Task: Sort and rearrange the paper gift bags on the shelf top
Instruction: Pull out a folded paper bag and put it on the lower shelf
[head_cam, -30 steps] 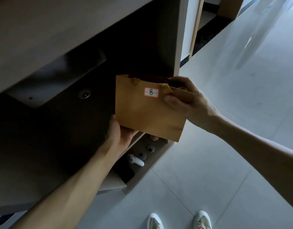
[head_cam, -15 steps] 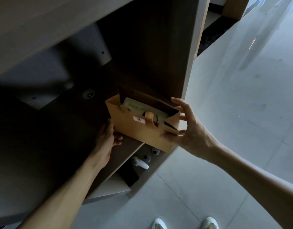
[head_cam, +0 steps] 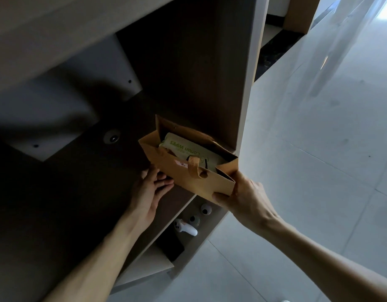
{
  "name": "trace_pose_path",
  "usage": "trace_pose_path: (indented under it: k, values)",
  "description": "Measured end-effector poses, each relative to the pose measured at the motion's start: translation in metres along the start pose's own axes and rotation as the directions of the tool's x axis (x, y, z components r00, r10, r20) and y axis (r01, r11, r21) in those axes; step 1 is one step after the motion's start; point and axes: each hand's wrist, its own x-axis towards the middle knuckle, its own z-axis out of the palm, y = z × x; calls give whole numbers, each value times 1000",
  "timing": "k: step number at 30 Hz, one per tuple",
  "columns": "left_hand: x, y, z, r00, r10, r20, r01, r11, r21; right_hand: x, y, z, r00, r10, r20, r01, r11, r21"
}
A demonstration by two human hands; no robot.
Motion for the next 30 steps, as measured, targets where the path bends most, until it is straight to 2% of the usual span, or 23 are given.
trace_pose_path:
  k: [5,10,14,18,21,25,28,30]
  values:
    - [19,16,18,994,69,85,-74,996,54,27,-12,-17,1000,-12,-18,12,1000,13]
    - [36,33,40,981,122,154,-134,988,70,57,-19,-29,999,30,21,-29,997,-65]
    - [43,43,52,975,140,171,-154,985,77,75,-22,-26,999,34,-11,-35,995,-95]
    - [48,46,52,971,146,190,-170,979,114,78,-21,-22,999,34,18,-33,998,-44]
    - [47,45,46,968,168,185,-205,958,201,69,-17,-27,1000,-29,3,29,999,-40]
    - [25,38,36,954,254,158,-298,845,443,47,-21,-42,985,-160,-64,150,980,-134]
    - [0,35,31,894,356,272,-447,683,578,28,-38,-59,943,-316,-101,291,935,-201]
    - [-19,37,31,870,370,325,-492,628,603,14,-54,-72,919,-369,-139,337,918,-209]
